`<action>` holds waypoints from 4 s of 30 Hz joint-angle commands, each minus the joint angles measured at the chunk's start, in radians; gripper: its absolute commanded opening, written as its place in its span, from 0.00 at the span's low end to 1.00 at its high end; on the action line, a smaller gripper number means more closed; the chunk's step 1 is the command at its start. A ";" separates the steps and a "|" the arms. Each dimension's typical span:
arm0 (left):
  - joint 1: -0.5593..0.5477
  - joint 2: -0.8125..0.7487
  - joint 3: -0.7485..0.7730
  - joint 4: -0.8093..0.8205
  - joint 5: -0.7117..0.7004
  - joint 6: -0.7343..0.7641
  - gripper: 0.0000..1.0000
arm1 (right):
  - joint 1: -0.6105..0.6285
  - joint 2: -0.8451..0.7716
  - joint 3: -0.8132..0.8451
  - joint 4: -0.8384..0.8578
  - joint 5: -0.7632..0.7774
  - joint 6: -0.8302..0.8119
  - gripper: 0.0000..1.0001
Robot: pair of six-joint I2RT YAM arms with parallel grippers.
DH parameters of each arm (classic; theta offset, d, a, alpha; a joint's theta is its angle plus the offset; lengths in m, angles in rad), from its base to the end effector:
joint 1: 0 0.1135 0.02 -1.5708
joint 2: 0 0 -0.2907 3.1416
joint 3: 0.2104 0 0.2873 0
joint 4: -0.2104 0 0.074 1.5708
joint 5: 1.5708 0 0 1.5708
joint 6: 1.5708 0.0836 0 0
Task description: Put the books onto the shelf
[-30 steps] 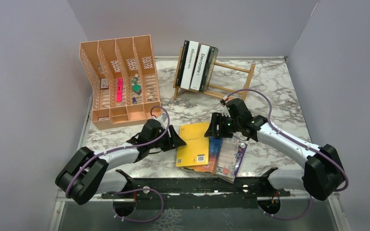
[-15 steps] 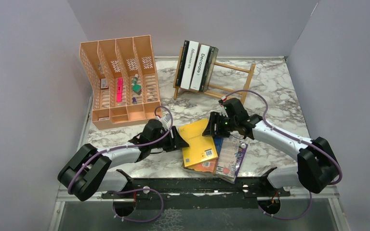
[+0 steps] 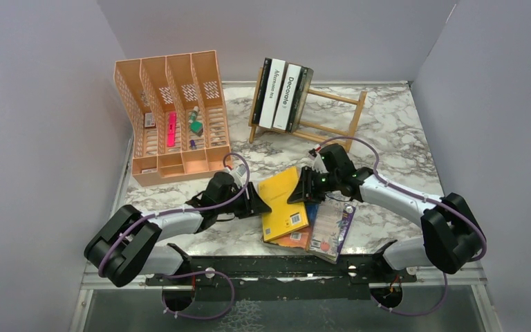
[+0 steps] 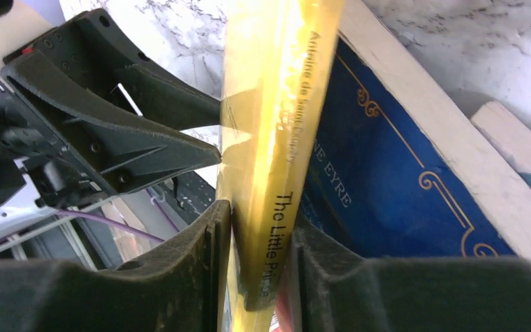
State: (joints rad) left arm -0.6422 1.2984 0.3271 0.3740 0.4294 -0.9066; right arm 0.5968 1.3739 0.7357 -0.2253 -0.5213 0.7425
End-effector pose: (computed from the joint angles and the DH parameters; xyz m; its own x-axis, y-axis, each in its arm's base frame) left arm 0.1985 -0.1919 0.1110 -0.9235 -0.2033 -0.3253 0.1510 0.5870 -0.7954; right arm 0.2411 0.2141 0.1680 -0.9737 0.0473 -0.2228 -0.1312 0.6833 0.7182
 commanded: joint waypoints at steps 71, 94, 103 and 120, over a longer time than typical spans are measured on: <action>0.009 -0.664 0.432 -0.939 -0.697 0.424 0.89 | 0.084 0.425 0.837 0.245 1.515 -0.408 0.01; 0.032 -0.653 0.429 -0.932 -0.662 0.432 0.89 | 0.084 0.523 0.818 0.119 1.479 -0.201 0.29; 0.035 -0.652 0.428 -0.929 -0.644 0.438 0.90 | 0.083 0.467 0.802 0.074 1.437 -0.147 0.37; 0.038 -0.656 0.426 -0.923 -0.632 0.436 0.90 | 0.074 0.149 0.674 0.019 1.276 -0.327 0.53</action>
State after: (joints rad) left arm -0.6098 0.6506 0.7605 -0.5713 -0.2276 -0.4808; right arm 0.6804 1.5845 1.4612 -0.1810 0.7452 0.4808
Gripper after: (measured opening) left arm 0.897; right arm 0.530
